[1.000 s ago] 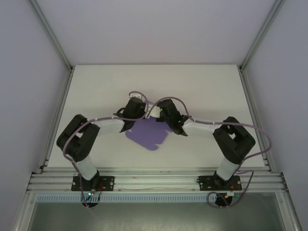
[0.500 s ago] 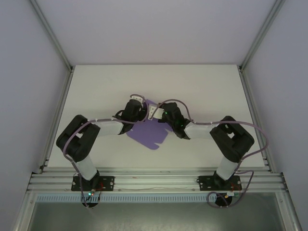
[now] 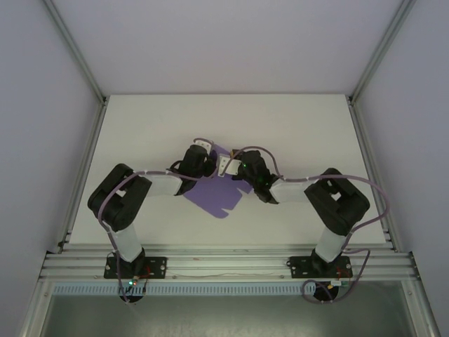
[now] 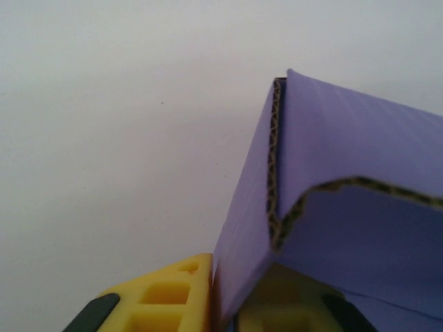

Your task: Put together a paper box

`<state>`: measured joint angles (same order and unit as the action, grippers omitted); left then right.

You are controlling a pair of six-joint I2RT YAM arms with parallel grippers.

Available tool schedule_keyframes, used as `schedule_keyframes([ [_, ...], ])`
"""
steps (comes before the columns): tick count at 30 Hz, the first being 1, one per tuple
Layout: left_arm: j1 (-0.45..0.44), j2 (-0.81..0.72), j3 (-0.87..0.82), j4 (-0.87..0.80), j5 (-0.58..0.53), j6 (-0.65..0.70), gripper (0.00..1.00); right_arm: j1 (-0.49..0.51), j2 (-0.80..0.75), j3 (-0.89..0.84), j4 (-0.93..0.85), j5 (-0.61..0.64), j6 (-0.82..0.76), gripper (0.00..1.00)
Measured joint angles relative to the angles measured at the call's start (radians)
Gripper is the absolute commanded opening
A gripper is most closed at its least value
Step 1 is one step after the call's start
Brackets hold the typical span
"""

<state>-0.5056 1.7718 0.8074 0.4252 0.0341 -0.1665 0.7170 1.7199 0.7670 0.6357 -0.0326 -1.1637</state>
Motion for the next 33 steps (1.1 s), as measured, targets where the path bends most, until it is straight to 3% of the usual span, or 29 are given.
schedule_keyframes([
  [1, 0.000, 0.000, 0.000, 0.003, -0.002, 0.003, 0.08, 0.000, -0.014, -0.009, -0.011, -0.004, 0.018, 0.65],
  [3, 0.000, 0.000, 0.000, 0.013, -0.016, 0.003, 0.08, -0.005, -0.073, -0.033, -0.061, -0.037, 0.077, 0.75],
  [9, 0.002, 0.000, -0.013, 0.072, -0.043, 0.001, 0.08, -0.033, -0.332, -0.074, -0.157, -0.153, 0.340, 0.80],
  [10, 0.002, 0.000, -0.014, 0.078, -0.050, 0.000, 0.08, -0.034, -0.370, -0.077, -0.158, -0.158, 0.397, 0.76],
  [14, -0.015, 0.021, -0.014, 0.117, -0.098, 0.000, 0.08, -0.057, -0.436, -0.014, -0.229, -0.158, 0.655, 0.28],
  [16, -0.029, 0.043, -0.014, 0.133, -0.119, 0.000, 0.08, -0.082, -0.406, 0.092, -0.320, -0.144, 0.792, 0.16],
  [24, -0.049, 0.070, -0.032, 0.228, -0.149, -0.006, 0.11, -0.121, -0.137, 0.488, -0.636, -0.137, 1.109, 0.01],
  [33, -0.049, 0.100, -0.034, 0.259, -0.151, -0.008, 0.11, -0.122, 0.195, 0.687, -0.845, -0.317, 1.241, 0.00],
])
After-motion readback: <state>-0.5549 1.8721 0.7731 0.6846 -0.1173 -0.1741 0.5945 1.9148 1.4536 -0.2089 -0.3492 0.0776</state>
